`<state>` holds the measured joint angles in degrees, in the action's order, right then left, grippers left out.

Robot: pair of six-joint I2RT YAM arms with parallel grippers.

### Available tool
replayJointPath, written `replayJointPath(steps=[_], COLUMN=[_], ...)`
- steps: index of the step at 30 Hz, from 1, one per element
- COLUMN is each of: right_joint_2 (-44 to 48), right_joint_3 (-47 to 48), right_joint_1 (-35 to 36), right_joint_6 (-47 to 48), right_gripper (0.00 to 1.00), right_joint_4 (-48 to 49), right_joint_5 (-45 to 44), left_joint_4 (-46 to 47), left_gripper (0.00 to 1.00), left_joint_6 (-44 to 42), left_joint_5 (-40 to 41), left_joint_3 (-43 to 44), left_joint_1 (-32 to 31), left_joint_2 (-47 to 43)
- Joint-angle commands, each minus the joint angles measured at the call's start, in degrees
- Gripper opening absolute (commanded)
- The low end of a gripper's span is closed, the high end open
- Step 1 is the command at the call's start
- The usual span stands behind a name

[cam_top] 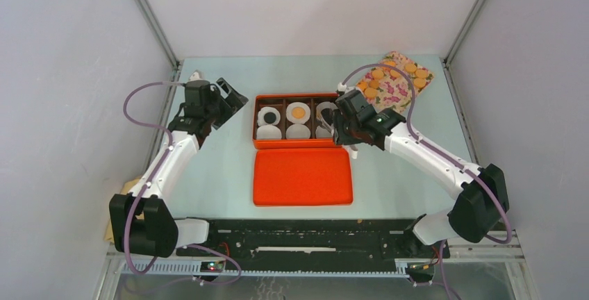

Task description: Pack the cookies

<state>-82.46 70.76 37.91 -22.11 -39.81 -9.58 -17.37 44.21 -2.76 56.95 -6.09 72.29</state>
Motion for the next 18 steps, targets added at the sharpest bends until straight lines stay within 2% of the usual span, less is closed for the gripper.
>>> replayJointPath(steps=[1, 6, 10, 15, 18], right_joint_2=[3.4, 3.4, 2.8, 2.5, 2.6], right_joint_3=[-2.0, -3.1, -3.1, -3.0, -3.1], right_joint_1=[2.5, 2.5, 2.5, 2.5, 2.5], right_joint_6=[-3.1, -3.5, -3.7, -3.7, -3.7], right_gripper=[0.22, 0.23, 0.28, 0.51, 0.57], right_joint_4=[-0.4, -0.1, -0.3, 0.3, 0.9], right_joint_5=[-3.5, -3.9, -4.8, -4.5, -3.6], left_joint_4=[1.0, 1.9, 1.9, 2.2, 2.2], left_gripper=[0.91, 0.90, 0.91, 0.90, 0.90], left_joint_6=[0.8, 0.9, 0.5, 0.2, 0.0], left_joint_5=[-0.9, -2.0, -2.2, -2.9, -3.3], left_joint_3=[-2.1, -3.1, -3.4, -3.6, -3.4], left_joint_1=[0.2, 0.2, 0.2, 0.2, 0.2], left_joint_2=[-2.0, -2.4, -2.7, -2.7, -2.7])
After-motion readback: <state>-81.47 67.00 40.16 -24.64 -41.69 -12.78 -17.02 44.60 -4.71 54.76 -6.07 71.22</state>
